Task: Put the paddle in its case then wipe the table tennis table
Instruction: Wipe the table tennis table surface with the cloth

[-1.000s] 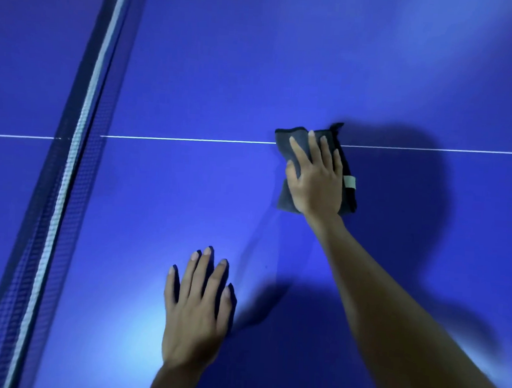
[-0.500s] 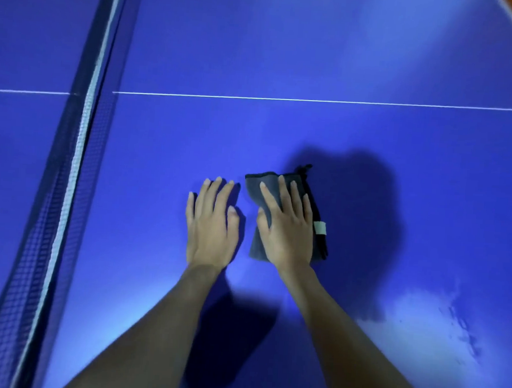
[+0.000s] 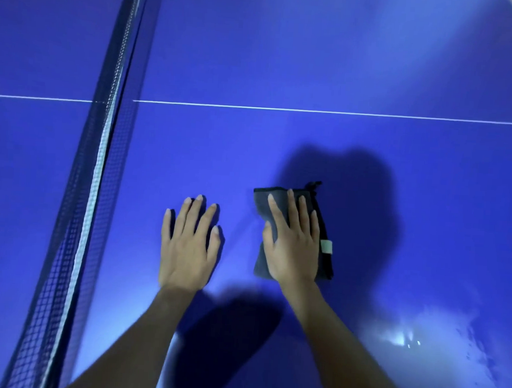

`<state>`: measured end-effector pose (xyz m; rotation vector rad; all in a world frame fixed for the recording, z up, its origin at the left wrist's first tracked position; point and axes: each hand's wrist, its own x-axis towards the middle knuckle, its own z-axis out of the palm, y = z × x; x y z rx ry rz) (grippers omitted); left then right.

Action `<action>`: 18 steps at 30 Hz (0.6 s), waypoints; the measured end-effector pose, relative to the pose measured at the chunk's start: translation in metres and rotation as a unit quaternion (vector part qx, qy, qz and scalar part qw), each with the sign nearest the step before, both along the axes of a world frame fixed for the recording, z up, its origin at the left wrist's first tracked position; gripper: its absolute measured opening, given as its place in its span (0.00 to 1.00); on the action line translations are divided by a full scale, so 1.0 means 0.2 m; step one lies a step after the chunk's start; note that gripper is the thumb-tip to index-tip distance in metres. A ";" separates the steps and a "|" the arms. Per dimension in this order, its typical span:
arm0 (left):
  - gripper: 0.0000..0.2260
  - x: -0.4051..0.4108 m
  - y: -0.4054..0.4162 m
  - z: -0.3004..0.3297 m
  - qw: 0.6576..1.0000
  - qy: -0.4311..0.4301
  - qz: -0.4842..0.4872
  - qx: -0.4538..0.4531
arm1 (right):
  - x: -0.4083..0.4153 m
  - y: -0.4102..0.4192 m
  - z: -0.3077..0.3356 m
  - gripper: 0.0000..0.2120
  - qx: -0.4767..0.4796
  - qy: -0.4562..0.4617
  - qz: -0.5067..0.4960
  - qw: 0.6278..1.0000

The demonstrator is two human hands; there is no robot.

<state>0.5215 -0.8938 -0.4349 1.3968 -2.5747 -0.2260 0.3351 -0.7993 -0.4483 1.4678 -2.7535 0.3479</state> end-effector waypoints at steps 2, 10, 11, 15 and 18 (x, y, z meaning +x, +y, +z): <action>0.21 0.00 -0.01 -0.01 1.000 0.002 0.002 -0.008 | -0.11 -0.20 0.00 0.28 0.002 0.005 0.006 1.000; 0.23 -0.02 -0.05 -0.03 1.000 -0.008 0.016 0.004 | -0.47 -0.92 0.01 0.29 -0.024 0.007 -0.011 1.000; 0.23 -0.02 -0.06 -0.04 1.000 -0.008 0.017 0.004 | -0.51 -0.99 0.01 0.28 -0.034 0.012 -0.005 0.999; 0.24 -0.02 -0.06 -0.05 1.000 -0.013 0.016 0.018 | -0.60 -1.15 -0.02 0.27 -0.043 0.007 0.014 0.999; 0.24 -0.02 -0.05 -0.05 0.999 -0.020 0.011 0.024 | -0.59 -1.12 -0.02 0.27 -0.042 -0.006 0.027 0.999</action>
